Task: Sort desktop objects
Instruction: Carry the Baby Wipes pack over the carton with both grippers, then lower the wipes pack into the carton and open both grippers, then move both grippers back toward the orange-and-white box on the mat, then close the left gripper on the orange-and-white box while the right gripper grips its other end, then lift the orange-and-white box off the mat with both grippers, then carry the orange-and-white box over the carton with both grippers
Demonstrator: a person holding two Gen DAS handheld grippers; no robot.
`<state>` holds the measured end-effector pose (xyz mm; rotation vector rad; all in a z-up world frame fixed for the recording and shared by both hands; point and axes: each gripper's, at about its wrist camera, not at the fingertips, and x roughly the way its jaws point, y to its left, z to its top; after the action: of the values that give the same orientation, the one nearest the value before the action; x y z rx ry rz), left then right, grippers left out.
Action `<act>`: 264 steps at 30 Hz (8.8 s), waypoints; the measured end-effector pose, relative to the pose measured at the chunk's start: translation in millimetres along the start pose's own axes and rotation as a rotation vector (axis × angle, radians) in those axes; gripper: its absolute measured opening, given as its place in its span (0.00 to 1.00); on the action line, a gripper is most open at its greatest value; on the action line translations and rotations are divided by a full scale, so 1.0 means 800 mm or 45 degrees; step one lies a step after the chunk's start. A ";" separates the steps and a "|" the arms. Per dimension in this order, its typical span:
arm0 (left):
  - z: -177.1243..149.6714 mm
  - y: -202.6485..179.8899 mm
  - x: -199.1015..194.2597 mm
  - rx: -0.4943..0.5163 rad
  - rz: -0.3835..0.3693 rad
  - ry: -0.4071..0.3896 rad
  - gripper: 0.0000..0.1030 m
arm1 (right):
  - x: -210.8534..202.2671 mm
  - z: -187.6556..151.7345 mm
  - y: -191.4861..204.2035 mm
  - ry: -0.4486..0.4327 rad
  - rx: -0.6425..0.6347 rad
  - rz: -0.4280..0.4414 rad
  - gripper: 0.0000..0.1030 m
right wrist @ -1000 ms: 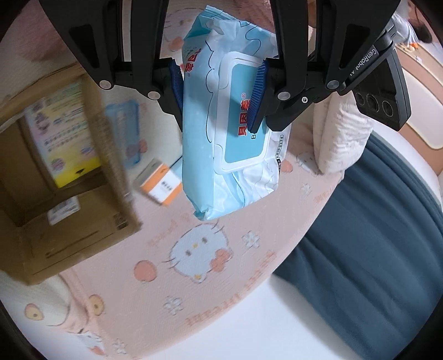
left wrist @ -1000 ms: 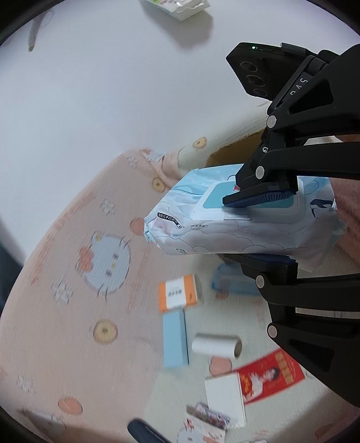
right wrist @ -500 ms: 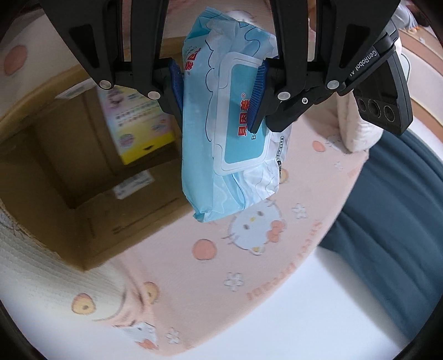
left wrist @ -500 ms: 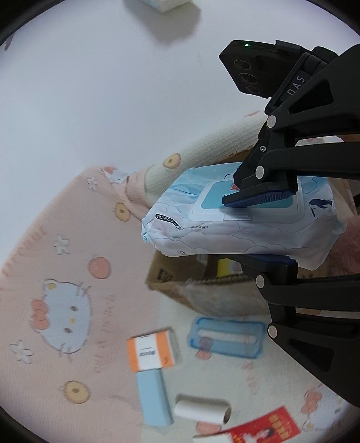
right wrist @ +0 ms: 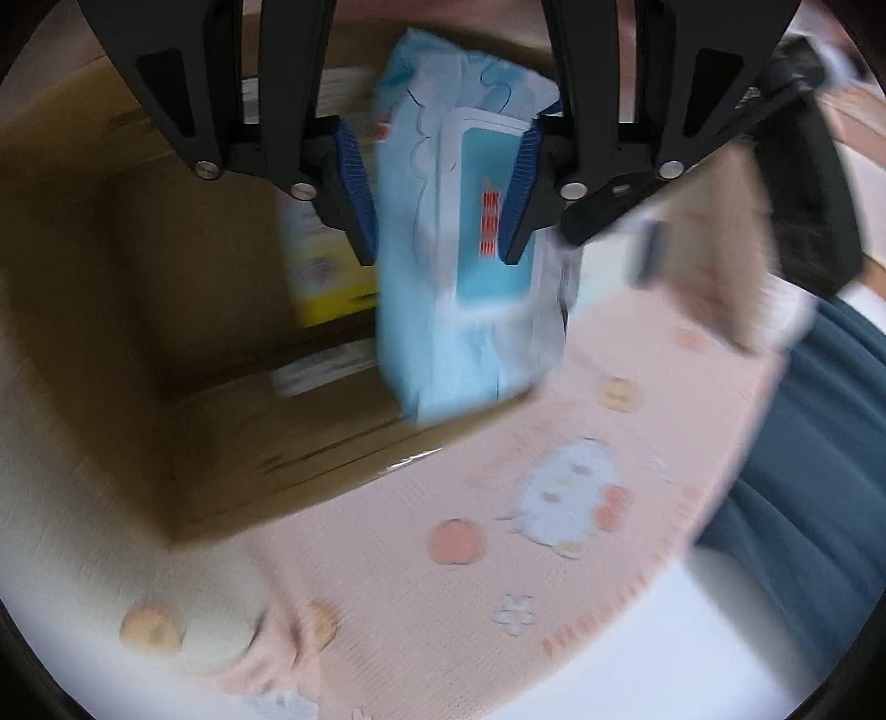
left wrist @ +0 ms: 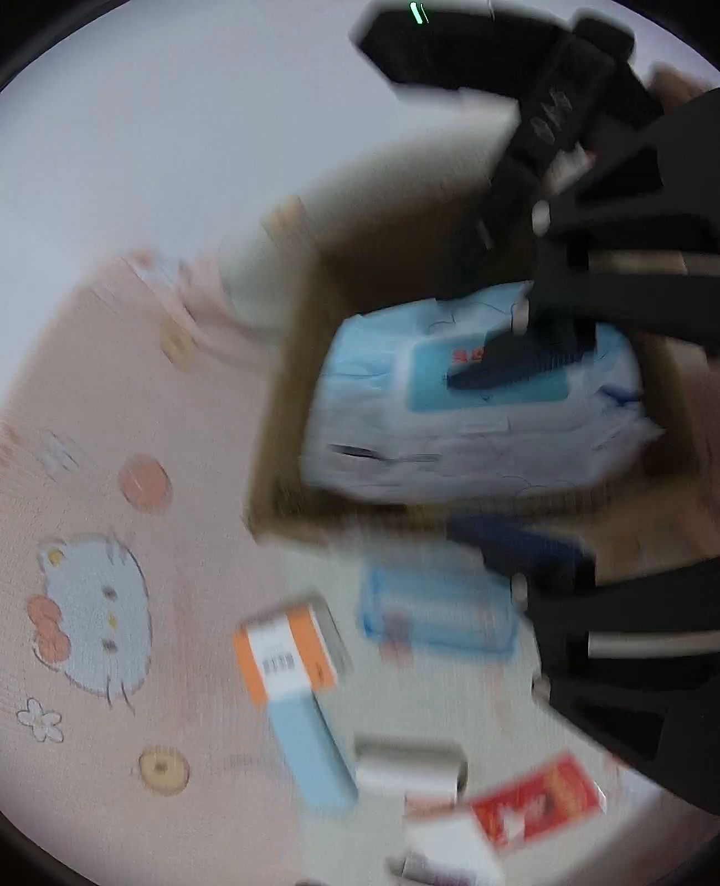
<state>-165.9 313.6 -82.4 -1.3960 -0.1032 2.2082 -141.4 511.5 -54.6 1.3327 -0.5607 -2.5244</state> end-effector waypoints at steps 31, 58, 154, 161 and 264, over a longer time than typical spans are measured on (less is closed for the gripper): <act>-0.027 0.064 -0.116 -0.106 -0.247 -0.161 0.63 | -0.071 -0.059 0.077 -0.089 -0.007 0.089 0.67; -0.069 0.303 -0.140 -0.500 -0.343 -0.243 0.63 | -0.023 -0.080 0.283 -0.154 -0.250 0.062 0.68; -0.094 0.335 0.048 -0.355 -0.039 0.075 0.36 | 0.308 -0.119 0.201 0.296 0.293 -0.109 0.39; -0.169 0.362 0.000 -0.426 -0.067 0.104 0.36 | 0.286 -0.177 0.224 0.359 0.253 -0.063 0.39; -0.015 0.027 -0.054 -0.183 -0.423 -0.146 0.39 | -0.005 0.023 0.035 0.003 0.271 0.195 0.41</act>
<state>-149.6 272.3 -60.2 -1.2216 -0.5065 2.0304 -153.4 492.1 -30.3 1.3050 -0.9165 -2.3924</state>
